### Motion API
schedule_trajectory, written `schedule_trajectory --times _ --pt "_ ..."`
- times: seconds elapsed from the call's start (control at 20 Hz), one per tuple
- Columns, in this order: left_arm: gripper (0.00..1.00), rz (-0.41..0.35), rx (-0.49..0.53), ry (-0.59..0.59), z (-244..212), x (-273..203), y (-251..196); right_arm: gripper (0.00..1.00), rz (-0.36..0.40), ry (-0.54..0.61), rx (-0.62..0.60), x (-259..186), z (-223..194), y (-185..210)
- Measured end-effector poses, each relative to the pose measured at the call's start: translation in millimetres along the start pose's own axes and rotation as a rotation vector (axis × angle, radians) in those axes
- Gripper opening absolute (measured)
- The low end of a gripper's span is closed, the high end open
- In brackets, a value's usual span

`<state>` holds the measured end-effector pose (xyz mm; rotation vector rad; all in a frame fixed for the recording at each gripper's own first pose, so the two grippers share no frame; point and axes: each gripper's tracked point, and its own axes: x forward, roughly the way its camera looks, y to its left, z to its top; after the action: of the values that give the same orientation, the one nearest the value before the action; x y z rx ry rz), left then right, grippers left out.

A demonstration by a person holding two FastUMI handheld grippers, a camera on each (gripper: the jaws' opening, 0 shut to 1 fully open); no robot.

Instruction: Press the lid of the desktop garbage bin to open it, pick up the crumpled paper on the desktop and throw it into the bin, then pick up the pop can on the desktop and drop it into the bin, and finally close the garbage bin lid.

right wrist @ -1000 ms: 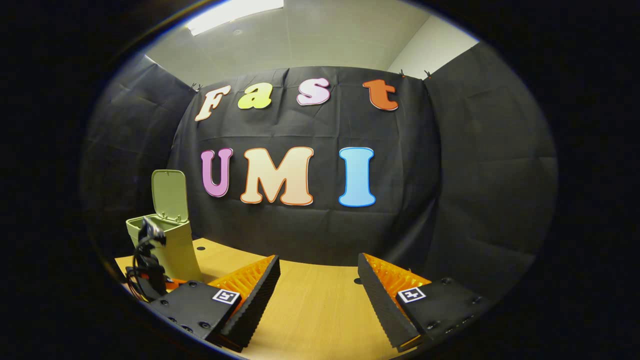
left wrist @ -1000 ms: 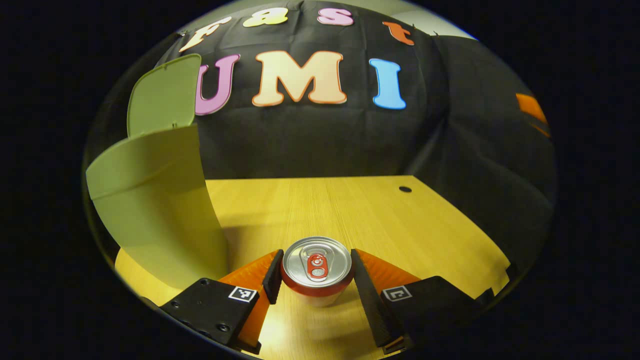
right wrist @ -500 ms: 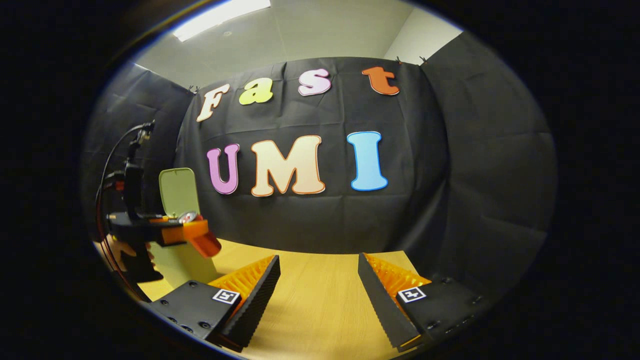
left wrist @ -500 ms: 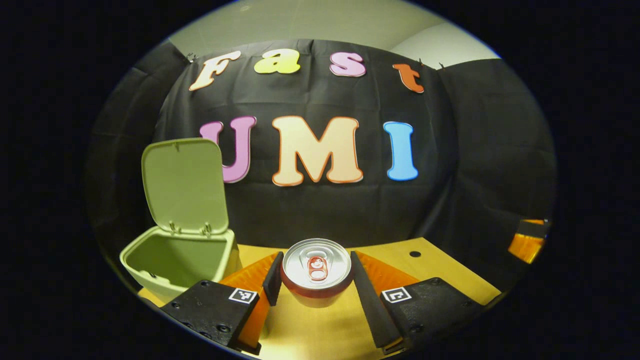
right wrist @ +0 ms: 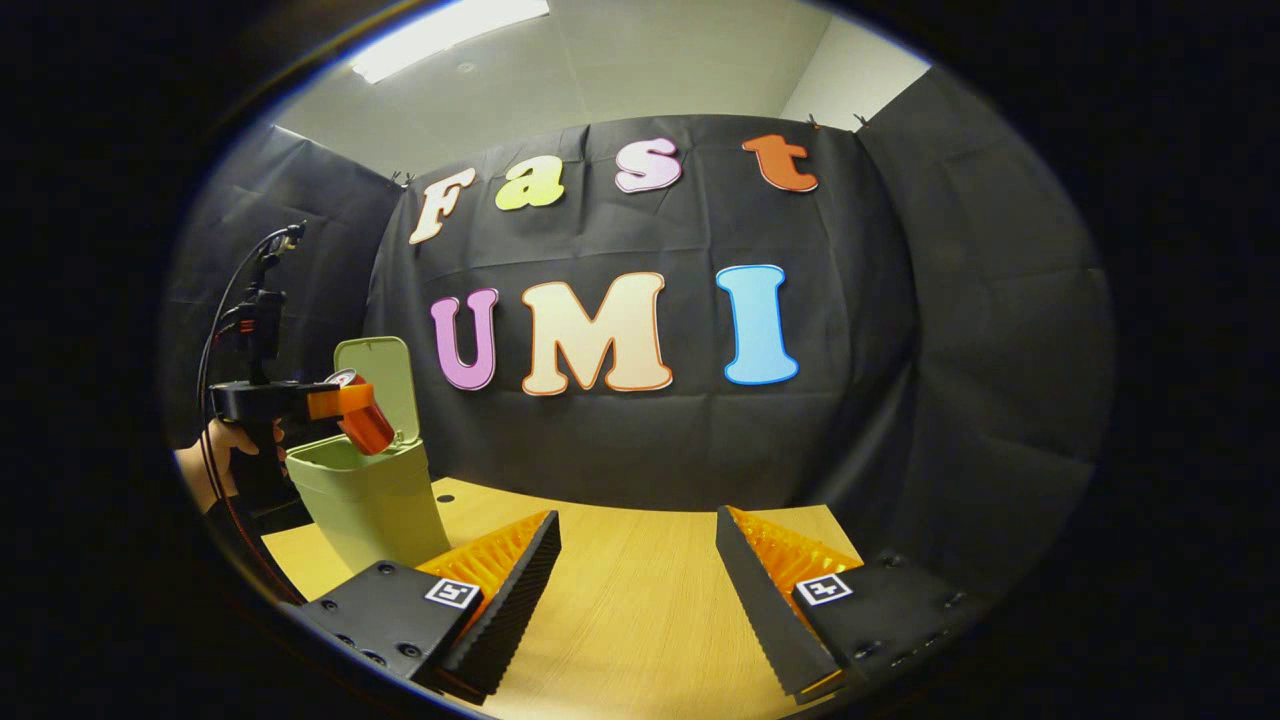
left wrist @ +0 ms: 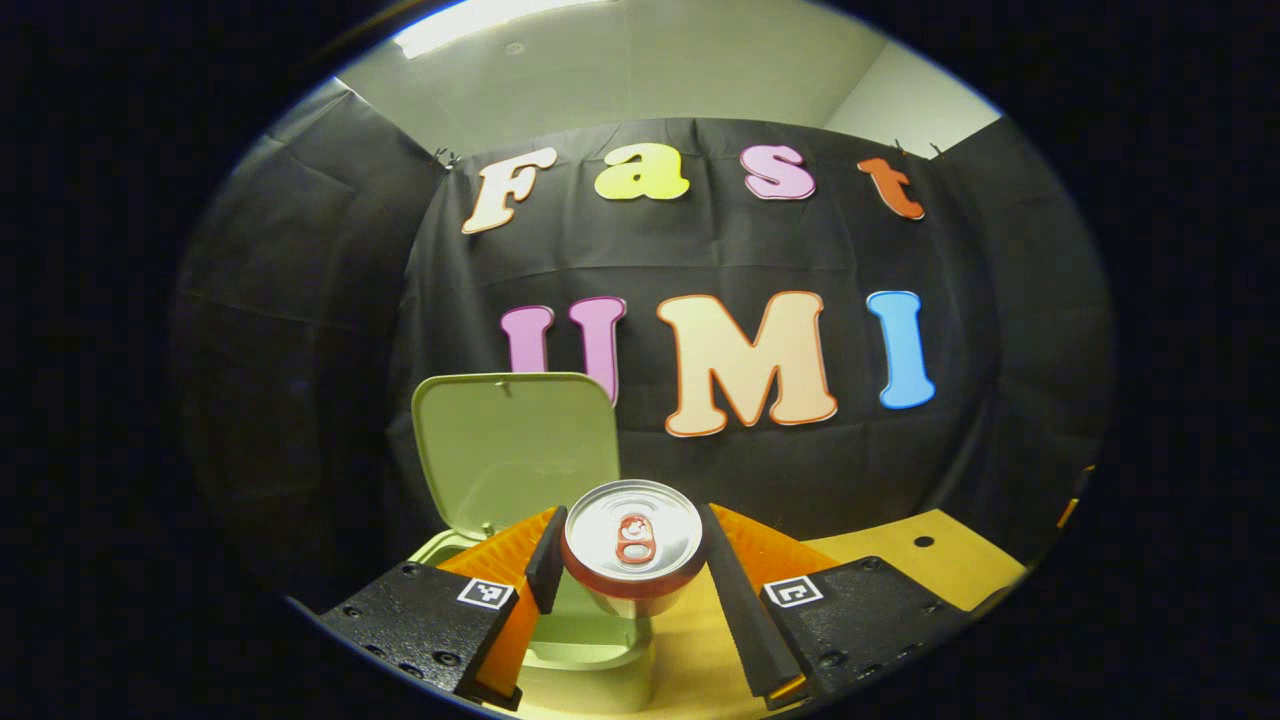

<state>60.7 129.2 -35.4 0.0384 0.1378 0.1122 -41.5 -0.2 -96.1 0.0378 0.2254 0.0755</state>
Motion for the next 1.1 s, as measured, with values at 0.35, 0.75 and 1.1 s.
schedule_trajectory --times 0.35,0.75,1.1 --pt "0.76 0.1 -0.009 0.045 -31 2 53 0.98 0.032 0.021 -0.009 5 -2 24" --pt "0.99 0.078 0.004 -0.079 35 8 83 0.98 0.01 0.014 -0.02 0 -5 50" --pt "0.99 -0.038 -0.015 -0.221 122 56 83 0.99 -0.075 -0.013 0.022 -3 -9 71"
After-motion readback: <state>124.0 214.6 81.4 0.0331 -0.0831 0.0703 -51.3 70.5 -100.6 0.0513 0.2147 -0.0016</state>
